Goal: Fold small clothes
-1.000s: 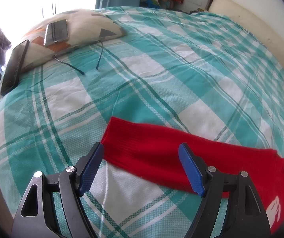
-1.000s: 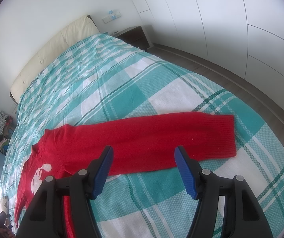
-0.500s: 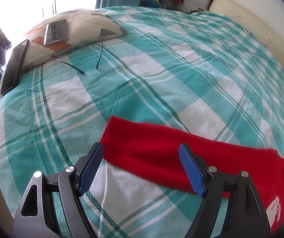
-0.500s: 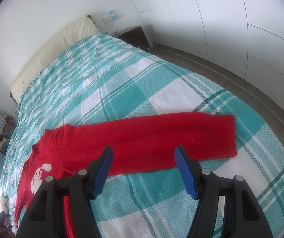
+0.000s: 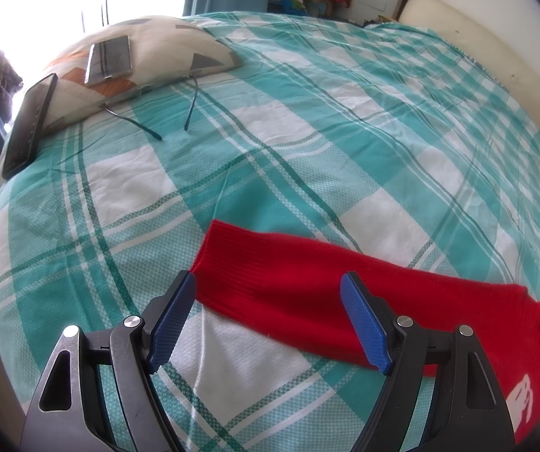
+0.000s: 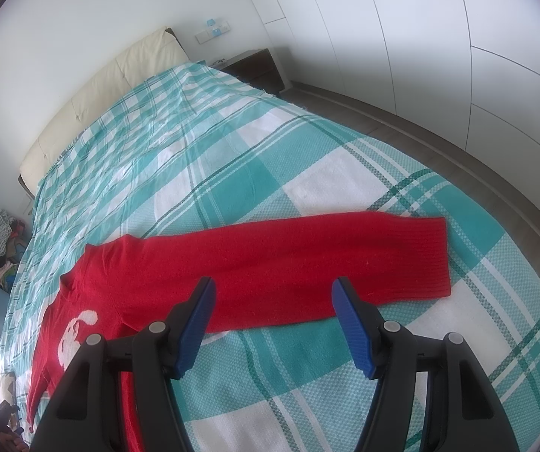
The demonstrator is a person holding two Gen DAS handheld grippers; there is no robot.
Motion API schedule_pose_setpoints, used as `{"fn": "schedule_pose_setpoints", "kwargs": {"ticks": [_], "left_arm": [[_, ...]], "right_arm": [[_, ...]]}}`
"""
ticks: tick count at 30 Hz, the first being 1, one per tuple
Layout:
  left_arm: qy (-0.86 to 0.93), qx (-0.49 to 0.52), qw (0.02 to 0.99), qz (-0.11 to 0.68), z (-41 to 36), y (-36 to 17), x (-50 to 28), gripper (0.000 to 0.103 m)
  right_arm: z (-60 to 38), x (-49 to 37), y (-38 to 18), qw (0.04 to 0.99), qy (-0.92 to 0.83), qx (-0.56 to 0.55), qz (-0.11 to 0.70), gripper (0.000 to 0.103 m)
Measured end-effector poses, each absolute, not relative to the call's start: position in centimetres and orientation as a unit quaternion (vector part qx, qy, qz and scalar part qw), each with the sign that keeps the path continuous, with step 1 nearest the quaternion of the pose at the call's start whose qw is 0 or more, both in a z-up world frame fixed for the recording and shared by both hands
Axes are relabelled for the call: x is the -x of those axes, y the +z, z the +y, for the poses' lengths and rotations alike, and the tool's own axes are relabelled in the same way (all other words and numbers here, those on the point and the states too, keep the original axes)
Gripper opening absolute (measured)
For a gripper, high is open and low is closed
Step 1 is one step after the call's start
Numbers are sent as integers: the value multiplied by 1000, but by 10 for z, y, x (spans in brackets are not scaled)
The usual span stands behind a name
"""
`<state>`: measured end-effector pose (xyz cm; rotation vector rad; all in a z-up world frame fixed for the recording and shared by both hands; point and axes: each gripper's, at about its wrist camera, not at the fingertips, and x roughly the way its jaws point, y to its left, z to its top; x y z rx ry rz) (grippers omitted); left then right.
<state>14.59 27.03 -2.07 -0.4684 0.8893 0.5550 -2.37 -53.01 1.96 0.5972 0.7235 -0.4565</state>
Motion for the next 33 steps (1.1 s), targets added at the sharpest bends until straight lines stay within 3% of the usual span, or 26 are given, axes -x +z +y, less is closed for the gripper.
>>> {"fn": "schedule_pose_setpoints", "kwargs": {"ticks": [33], "left_arm": [[262,222,840,421,271,-21,-146,83]], "right_arm": [[-528,24,15,866,-217,-287,348,64]]}}
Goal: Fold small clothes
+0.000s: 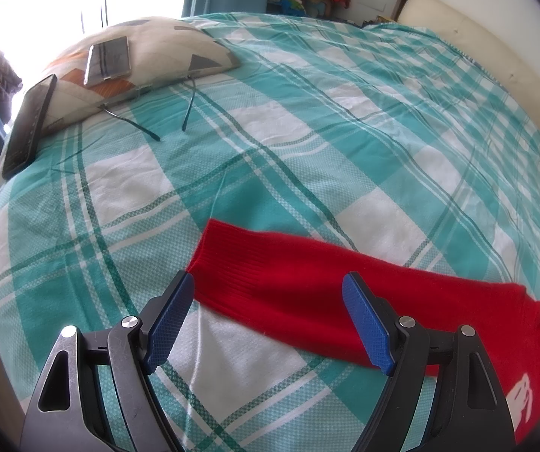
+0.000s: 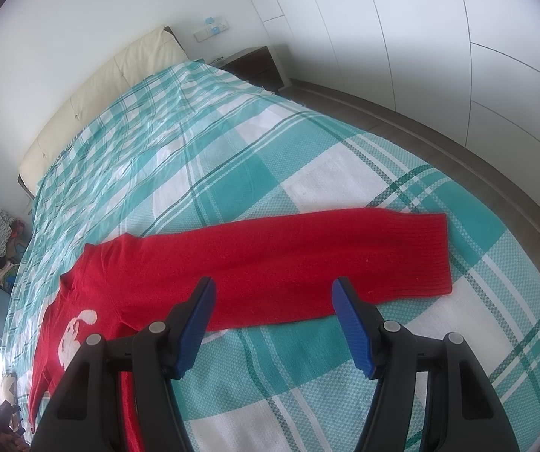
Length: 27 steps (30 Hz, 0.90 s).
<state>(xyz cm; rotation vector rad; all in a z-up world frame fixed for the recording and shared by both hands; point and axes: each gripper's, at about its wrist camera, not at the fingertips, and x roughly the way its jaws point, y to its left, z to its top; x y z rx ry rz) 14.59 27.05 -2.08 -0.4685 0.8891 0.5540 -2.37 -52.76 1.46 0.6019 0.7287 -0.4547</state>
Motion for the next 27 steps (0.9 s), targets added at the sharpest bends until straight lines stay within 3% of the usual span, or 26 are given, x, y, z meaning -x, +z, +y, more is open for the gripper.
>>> {"fn": "schedule_pose_setpoints", "kwargs": {"ticks": [21,27], "left_arm": [[258,231,838,421,272,-21,-145,83],[253,254,836,415,273,-18,-140,84]], "right_arm": [[-530,24,15,867,-215,-289,345,64],[-574,51,29,865,-216,-354,284,64]]}}
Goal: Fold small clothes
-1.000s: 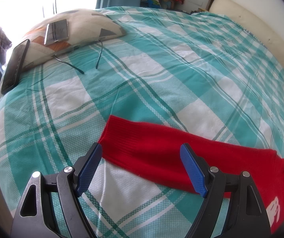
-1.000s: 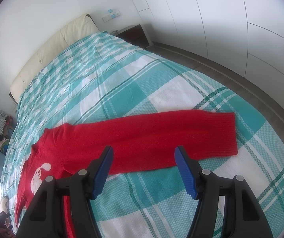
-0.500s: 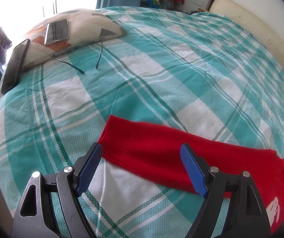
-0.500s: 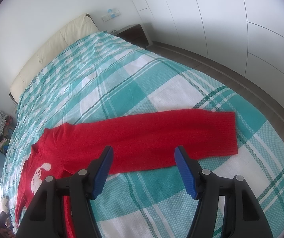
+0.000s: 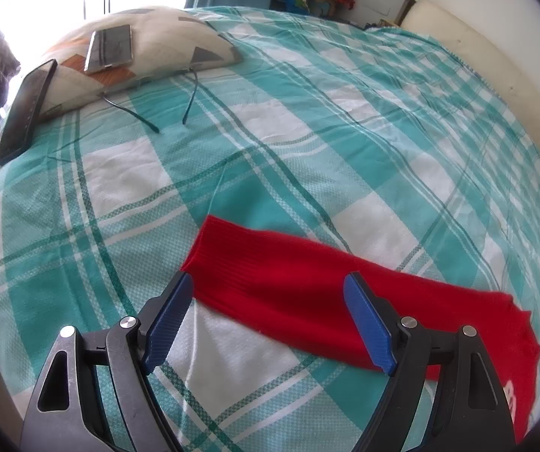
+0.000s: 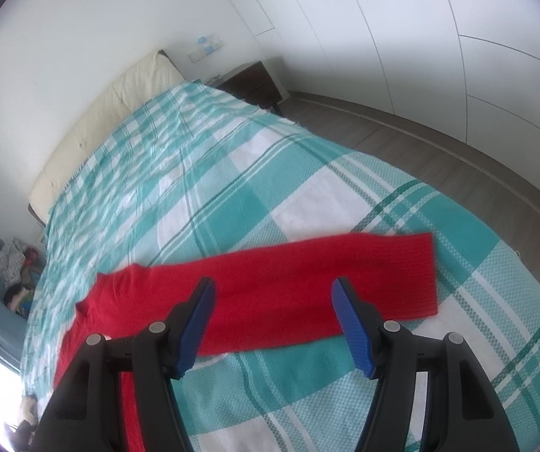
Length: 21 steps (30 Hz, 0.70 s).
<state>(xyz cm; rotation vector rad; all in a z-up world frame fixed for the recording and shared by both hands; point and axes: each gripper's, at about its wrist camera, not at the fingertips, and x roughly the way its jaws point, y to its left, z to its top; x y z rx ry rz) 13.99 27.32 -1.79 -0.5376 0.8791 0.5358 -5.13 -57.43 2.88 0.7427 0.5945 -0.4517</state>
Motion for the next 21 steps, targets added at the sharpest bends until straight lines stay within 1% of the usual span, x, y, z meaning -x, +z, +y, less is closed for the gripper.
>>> {"fn": "schedule_pose_setpoints", "kwargs": {"ticks": [3,5,9,14,20,21], "left_arm": [[250,253,839,412,270,-15,-139,84],[248,255,840,410,268,-15,-139,85],[247,250,841,411,262,-15,-140,85],[250,239,842,415,258,-16,-141,85],[251,245,841,413,260,-17,-141,85],[251,245,841,413,260,-17,-141,86]], "right_arm": [[-608,70,31,850,-216,-399,268,64],[-624,74,23,838,-205,-414,289,67],[-640,77,-7,809,-176,-441,347,67],[-649,82,-38,793,-168,-466,356,67],[-657,68,-49,802,-135,-462,353,61],[-656,64,-51,803,-133,-455,361,57]]}}
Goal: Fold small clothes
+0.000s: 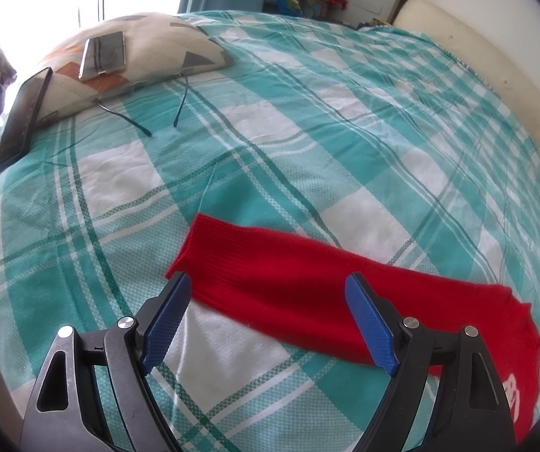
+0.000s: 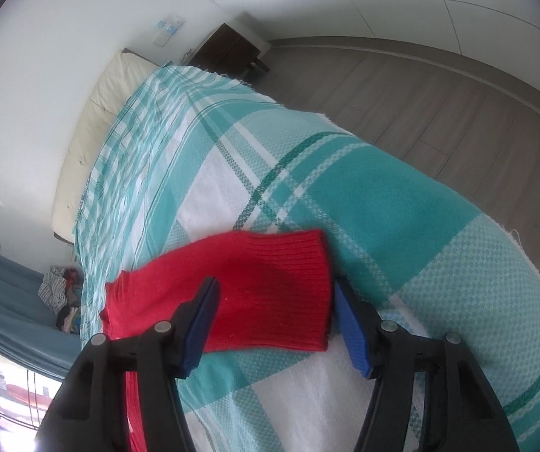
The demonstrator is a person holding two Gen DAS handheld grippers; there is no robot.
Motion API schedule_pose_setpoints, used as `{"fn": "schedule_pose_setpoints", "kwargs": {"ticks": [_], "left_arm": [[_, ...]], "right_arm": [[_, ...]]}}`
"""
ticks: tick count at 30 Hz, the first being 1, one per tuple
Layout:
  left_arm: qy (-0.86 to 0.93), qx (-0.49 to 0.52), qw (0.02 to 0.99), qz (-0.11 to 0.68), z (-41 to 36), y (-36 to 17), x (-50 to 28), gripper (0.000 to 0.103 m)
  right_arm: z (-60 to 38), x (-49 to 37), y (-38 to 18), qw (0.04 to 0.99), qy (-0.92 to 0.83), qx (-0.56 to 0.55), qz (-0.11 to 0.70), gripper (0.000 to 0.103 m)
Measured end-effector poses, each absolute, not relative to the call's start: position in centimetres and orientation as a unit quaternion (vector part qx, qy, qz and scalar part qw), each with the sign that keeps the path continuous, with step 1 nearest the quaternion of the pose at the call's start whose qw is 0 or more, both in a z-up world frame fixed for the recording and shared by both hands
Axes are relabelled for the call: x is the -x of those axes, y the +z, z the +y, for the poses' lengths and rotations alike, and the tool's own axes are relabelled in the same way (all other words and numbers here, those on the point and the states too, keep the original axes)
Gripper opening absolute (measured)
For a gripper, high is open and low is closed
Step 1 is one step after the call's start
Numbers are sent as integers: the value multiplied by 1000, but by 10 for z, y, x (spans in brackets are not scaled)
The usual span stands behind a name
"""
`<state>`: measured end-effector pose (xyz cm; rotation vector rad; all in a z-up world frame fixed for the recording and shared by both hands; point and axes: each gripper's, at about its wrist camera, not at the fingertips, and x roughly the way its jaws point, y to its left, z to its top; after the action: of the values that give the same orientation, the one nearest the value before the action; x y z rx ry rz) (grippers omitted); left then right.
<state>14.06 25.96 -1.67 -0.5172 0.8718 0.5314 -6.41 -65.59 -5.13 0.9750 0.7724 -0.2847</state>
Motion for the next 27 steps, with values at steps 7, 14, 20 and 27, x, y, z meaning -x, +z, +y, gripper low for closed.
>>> {"fn": "schedule_pose_setpoints", "kwargs": {"ticks": [7,14,20,27], "left_arm": [[248,237,842,415,255,-17,-141,86],[229,264,845,405,254,-10,-142,86],[222,267,847,402,252,-7,-142,86],[230,273,843,403,258,-10,-139,86]], "right_arm": [[-654,57,-42,804,-191,-407,388,4],[-565,-7,105,903,-134,-260,314,4],[-404,-92,188,939,14,-150,308,4],[-237,-165,147,916,137,-75,370,6]]}}
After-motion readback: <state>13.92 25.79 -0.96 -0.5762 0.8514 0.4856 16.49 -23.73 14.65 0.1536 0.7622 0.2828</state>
